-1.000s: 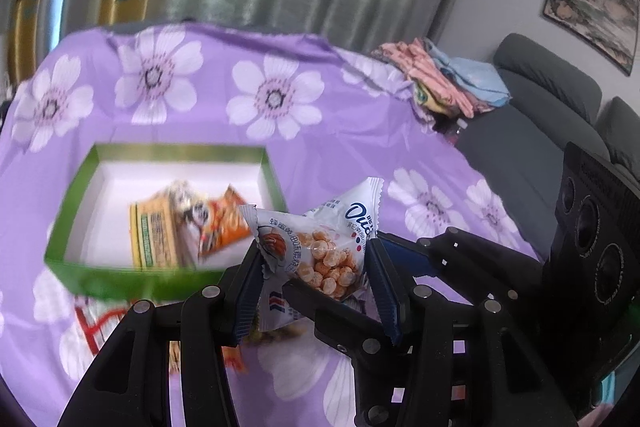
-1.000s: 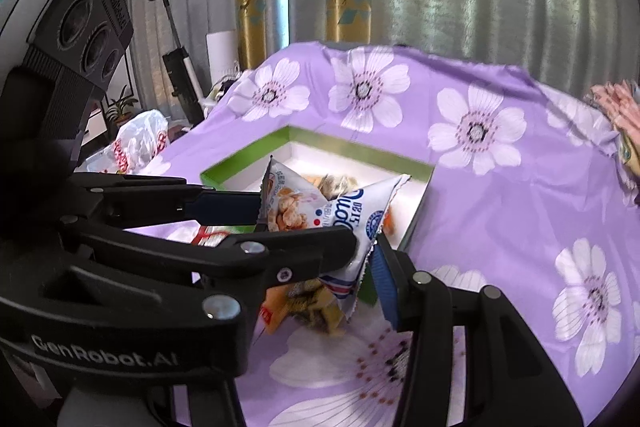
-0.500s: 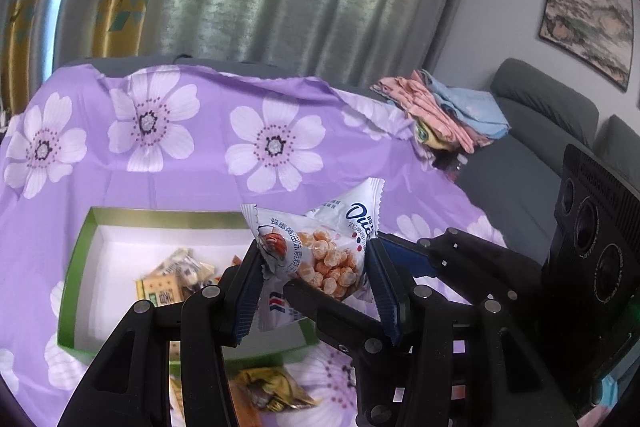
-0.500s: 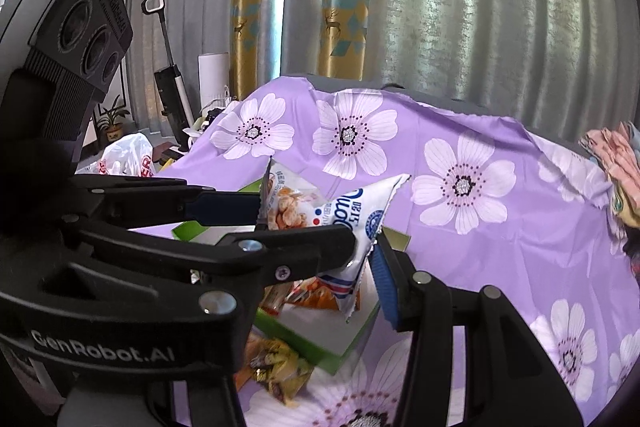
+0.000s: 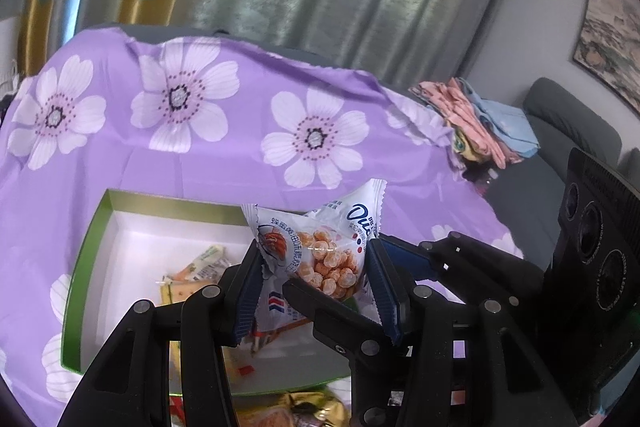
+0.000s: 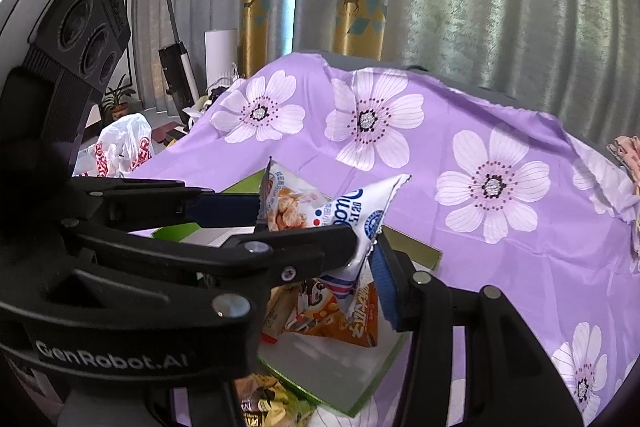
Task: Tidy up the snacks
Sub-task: 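Lower the peanut bag into the green box with both grippers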
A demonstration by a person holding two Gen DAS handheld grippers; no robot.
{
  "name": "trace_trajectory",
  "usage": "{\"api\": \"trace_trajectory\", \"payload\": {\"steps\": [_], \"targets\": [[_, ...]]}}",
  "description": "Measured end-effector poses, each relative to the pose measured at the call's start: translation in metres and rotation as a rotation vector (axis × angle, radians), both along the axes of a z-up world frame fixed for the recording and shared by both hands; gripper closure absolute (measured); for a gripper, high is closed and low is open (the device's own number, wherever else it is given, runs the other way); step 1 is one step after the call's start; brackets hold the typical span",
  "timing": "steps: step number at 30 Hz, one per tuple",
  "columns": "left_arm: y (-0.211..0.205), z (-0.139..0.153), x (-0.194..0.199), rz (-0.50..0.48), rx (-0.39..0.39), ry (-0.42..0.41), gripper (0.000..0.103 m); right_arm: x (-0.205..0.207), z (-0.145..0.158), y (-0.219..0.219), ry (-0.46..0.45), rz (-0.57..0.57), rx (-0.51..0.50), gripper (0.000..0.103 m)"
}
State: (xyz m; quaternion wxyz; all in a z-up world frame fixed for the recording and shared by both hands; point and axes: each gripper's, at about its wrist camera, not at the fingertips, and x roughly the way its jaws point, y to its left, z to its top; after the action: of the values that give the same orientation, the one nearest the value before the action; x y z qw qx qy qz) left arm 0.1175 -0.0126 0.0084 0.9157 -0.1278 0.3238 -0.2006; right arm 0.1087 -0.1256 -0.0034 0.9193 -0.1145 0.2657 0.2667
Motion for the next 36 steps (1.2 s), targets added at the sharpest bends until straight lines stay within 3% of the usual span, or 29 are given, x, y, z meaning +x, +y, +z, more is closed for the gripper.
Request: {"api": "trace_trajectory", "payload": {"steps": [22,36], "targets": [[0.027,-0.036,0.03,0.043,-0.025,0.107,0.052,0.031,-0.032,0.028,0.1,0.012,-0.034,0.053],[0.028,-0.042,0.034,0.059,-0.011,0.134,0.052,0.038,-0.038,0.034,0.125,0.016,-0.048,0.053]]}}
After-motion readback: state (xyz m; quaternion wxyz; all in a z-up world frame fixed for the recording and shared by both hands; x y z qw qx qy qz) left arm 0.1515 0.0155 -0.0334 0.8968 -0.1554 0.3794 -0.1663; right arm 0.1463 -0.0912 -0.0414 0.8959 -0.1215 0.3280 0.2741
